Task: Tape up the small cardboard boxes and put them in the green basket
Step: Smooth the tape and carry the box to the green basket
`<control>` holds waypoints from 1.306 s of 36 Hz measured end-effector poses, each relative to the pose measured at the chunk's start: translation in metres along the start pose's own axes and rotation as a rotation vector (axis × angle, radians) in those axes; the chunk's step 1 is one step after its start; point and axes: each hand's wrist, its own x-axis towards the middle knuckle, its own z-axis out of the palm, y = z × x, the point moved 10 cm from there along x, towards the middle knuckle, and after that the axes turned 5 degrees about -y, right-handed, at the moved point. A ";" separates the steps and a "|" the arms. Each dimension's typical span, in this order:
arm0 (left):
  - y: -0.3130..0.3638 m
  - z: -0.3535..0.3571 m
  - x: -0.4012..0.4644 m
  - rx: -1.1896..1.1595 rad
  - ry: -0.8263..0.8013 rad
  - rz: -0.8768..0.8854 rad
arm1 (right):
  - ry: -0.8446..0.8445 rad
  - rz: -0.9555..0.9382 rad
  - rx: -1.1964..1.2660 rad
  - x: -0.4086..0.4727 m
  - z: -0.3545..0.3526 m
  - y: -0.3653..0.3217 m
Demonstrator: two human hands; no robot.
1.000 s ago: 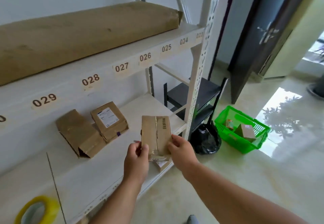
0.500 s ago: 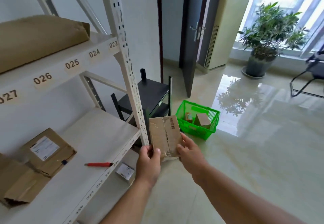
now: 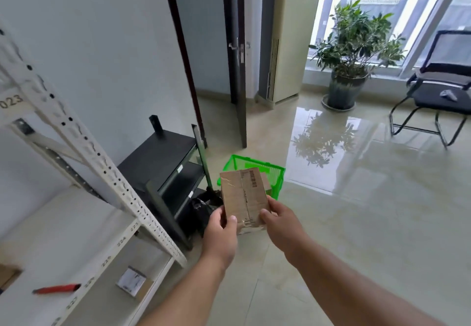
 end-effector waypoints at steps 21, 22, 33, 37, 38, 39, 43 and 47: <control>0.040 0.141 0.164 -0.106 -0.018 -0.069 | 0.025 0.057 -0.168 0.176 -0.127 -0.020; 0.044 0.144 0.174 -0.107 -0.015 -0.066 | 0.030 0.056 -0.175 0.184 -0.130 -0.025; 0.074 0.158 0.274 -0.102 0.012 -0.114 | -0.040 0.079 -0.303 0.294 -0.141 -0.070; 0.085 0.156 0.299 -0.108 0.031 -0.123 | -0.094 0.063 -0.317 0.328 -0.136 -0.089; 0.087 0.156 0.307 -0.110 0.038 -0.124 | -0.104 0.058 -0.324 0.337 -0.134 -0.093; 0.089 0.156 0.312 -0.109 0.036 -0.127 | -0.107 0.057 -0.328 0.343 -0.134 -0.096; 0.086 0.160 0.347 -0.151 0.088 -0.167 | -0.163 0.062 -0.376 0.393 -0.130 -0.099; 0.087 0.166 0.379 -0.163 0.152 -0.192 | -0.233 0.090 -0.426 0.445 -0.128 -0.090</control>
